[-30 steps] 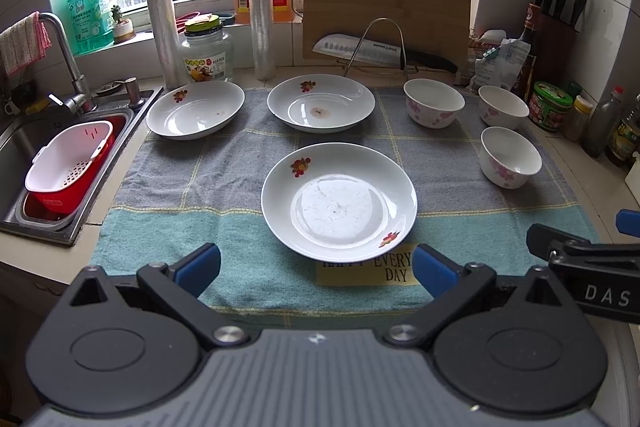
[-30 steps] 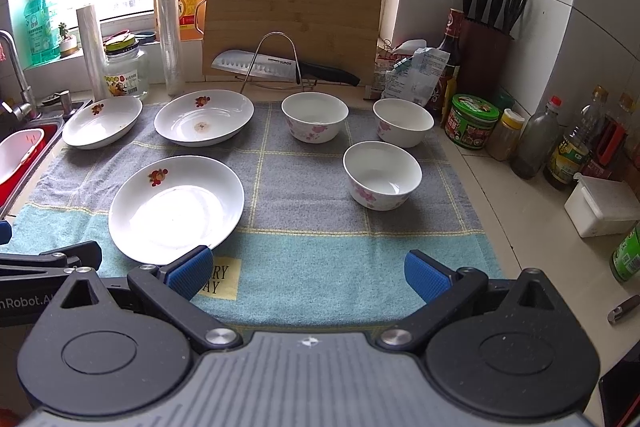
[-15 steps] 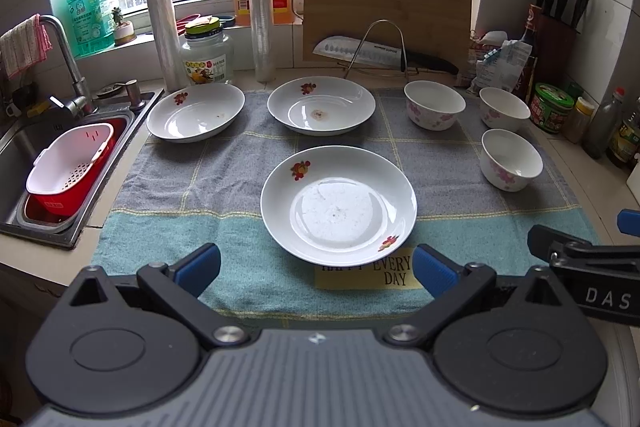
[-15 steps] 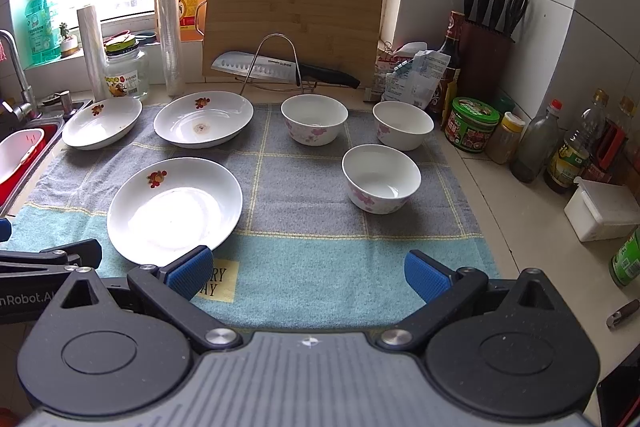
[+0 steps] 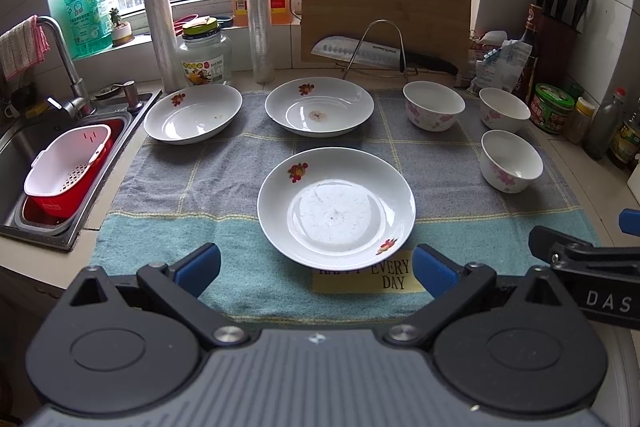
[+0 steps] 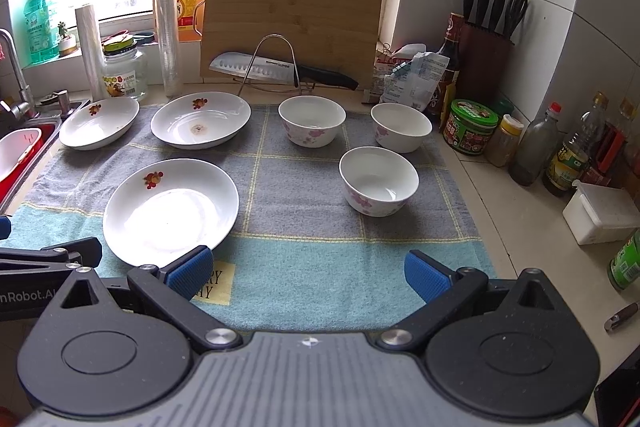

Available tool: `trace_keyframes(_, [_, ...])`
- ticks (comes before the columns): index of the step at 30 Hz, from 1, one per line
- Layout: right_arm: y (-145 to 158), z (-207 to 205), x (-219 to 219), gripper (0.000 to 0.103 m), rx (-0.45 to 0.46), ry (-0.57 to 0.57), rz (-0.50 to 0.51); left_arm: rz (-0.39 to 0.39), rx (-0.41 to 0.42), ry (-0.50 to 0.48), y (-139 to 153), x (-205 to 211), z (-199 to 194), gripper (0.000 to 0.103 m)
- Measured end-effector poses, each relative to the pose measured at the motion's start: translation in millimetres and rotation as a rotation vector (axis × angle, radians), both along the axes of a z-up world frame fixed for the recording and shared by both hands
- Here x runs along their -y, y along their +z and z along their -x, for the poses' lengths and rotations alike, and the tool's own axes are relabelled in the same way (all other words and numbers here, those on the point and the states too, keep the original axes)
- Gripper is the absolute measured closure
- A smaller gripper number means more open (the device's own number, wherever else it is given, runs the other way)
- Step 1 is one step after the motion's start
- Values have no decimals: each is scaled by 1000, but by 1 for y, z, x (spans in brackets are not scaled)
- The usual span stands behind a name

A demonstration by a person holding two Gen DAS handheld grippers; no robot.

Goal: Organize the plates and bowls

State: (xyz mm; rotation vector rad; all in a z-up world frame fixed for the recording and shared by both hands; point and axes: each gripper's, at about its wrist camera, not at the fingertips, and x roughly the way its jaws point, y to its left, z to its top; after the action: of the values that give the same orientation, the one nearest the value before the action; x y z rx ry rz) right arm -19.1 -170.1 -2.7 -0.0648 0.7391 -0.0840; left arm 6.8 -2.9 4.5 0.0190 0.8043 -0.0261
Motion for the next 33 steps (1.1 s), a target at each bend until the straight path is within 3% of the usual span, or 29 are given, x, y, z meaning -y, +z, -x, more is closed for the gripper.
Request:
trace_keyframes(19, [-4,-13,4,0,43,44,55,9,18,-20,-7,6,-12,2])
trace_keyframes(33, [-20,-33,19,0,56,90,30,23,41,-60,-19,17,-24,2])
